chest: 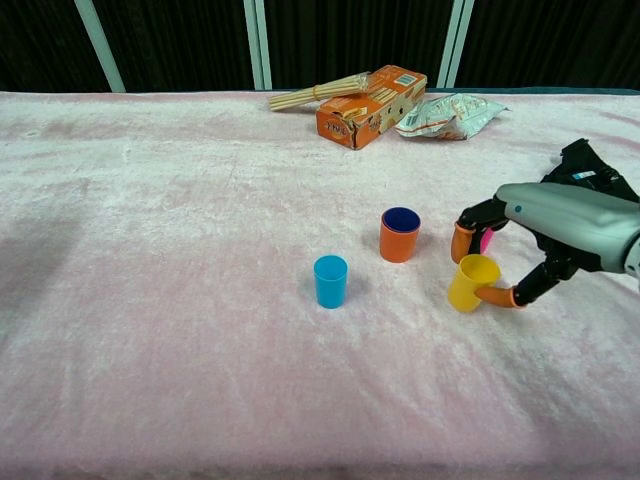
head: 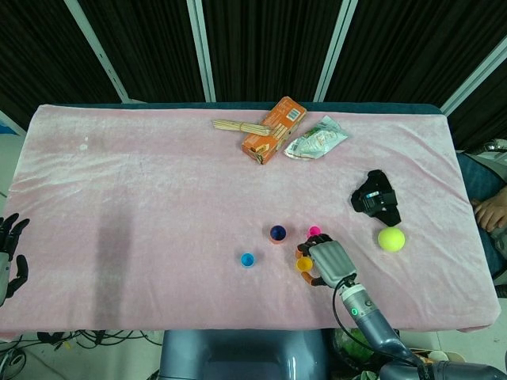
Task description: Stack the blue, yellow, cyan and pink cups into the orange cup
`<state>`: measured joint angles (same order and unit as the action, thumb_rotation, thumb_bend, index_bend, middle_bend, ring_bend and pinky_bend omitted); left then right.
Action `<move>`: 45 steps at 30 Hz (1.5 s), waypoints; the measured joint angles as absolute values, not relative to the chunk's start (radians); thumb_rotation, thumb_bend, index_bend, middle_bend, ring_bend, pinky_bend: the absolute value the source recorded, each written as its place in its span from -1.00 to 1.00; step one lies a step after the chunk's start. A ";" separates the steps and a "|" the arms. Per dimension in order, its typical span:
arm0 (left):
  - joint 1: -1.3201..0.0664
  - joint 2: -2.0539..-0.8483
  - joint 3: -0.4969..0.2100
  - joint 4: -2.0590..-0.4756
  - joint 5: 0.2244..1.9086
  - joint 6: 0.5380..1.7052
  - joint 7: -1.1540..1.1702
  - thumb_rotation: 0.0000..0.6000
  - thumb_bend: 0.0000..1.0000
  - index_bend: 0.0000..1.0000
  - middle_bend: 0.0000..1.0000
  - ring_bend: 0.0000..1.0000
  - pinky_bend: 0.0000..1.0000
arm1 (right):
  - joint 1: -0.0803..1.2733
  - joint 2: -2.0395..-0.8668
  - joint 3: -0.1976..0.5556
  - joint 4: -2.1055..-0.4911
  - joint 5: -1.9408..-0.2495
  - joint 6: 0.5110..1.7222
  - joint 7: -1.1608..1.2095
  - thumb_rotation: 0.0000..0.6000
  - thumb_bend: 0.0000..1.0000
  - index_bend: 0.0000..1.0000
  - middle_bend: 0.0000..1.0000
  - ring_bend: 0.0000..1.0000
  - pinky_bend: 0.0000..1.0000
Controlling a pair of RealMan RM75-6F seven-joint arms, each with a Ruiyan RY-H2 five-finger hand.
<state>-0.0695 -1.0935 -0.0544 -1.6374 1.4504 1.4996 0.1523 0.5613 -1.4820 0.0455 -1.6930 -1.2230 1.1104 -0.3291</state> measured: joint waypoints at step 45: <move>-0.070 -1.091 -0.055 -1.635 1.446 1.497 0.146 1.00 0.41 -0.80 -0.93 -1.00 -1.00 | 0.863 -1.463 0.199 -1.638 -0.897 0.892 -0.429 1.00 -0.44 0.01 -0.09 -0.50 -0.59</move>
<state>-0.0705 -1.0909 -0.0555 -1.6347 1.4464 1.4969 0.1459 0.8631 -1.4629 0.1995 -1.6377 -0.8970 0.8923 -0.4294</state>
